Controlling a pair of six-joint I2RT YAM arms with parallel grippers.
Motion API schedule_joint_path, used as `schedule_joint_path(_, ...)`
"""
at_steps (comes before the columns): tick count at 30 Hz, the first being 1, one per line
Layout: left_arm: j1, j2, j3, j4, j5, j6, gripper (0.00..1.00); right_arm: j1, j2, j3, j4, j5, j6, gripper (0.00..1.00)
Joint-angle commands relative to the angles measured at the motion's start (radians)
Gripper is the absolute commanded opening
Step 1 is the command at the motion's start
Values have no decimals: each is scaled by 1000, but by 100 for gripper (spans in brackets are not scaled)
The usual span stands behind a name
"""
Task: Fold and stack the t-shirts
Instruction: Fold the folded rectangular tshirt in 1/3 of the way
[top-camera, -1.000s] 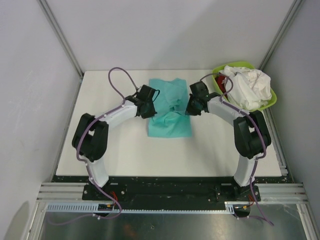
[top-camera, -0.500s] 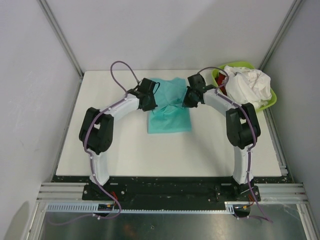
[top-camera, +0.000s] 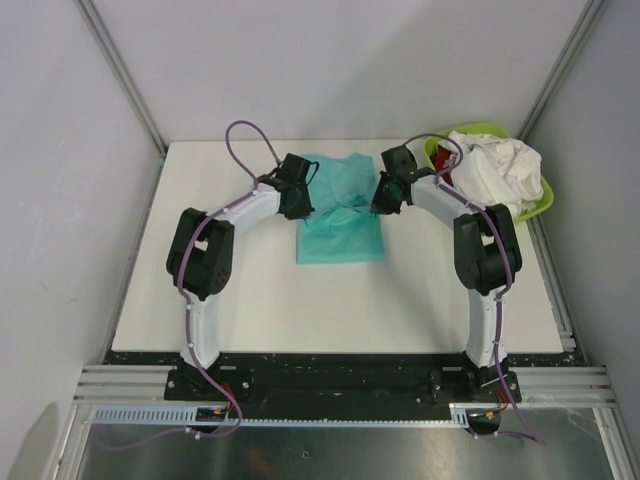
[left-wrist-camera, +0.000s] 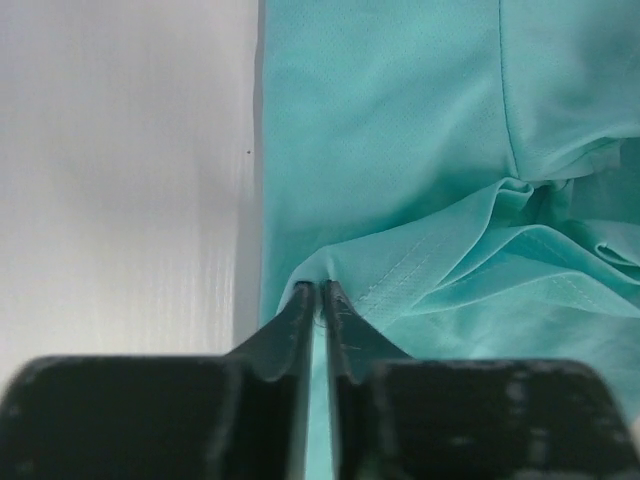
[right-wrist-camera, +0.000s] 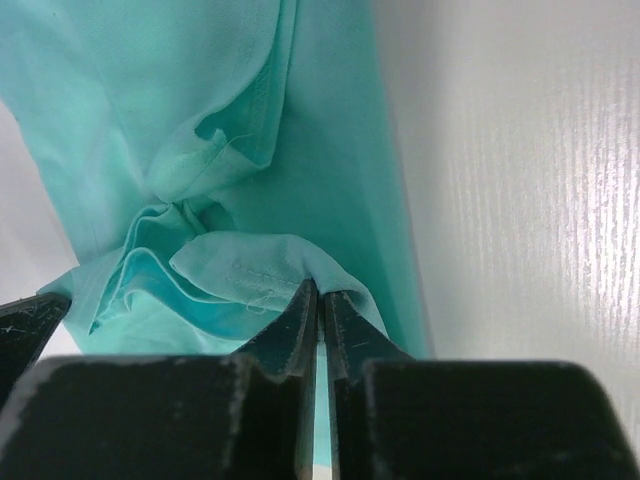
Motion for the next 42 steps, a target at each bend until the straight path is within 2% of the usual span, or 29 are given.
schedule_joint_path(1, 11, 5, 60, 22, 20, 47, 19, -14, 13, 41, 5, -11, -13, 14)
schedule_joint_path(4, 16, -16, 67, 22, 17, 66, 40, -15, -5, 43, 11, -15, -29, 34)
schedule_joint_path(6, 19, -47, 58, 22, 4, 77, 51, -14, -25, 45, 9, -8, -44, 44)
schedule_joint_path(8, 20, -86, 36, 22, -9, 81, 57, -13, -48, 48, -2, 4, -62, 48)
schedule_joint_path(10, 18, -124, 4, 23, -7, 80, 58, -7, -70, 44, -17, 19, -76, 49)
schedule_joint_path(12, 15, -162, -39, 25, -6, 72, 54, 4, -95, 18, -19, 32, -85, 47)
schedule_joint_path(18, -26, -222, -147, 41, 6, 40, 22, 50, -113, -41, 16, 36, -92, 32)
schedule_joint_path(23, -42, -208, -161, 49, 19, 23, 9, 71, -49, 15, 23, 19, -100, 28)
schedule_joint_path(28, -35, -121, -97, 52, 28, 34, 5, 80, 50, 141, -9, 17, -116, 28)
schedule_joint_path(38, 33, 131, 150, 52, 56, 70, 5, 49, 280, 402, -114, -2, -125, 29)
schedule_joint_path(42, 50, 181, 200, 50, 58, 66, 6, 29, 338, 474, -149, -13, -145, 30)
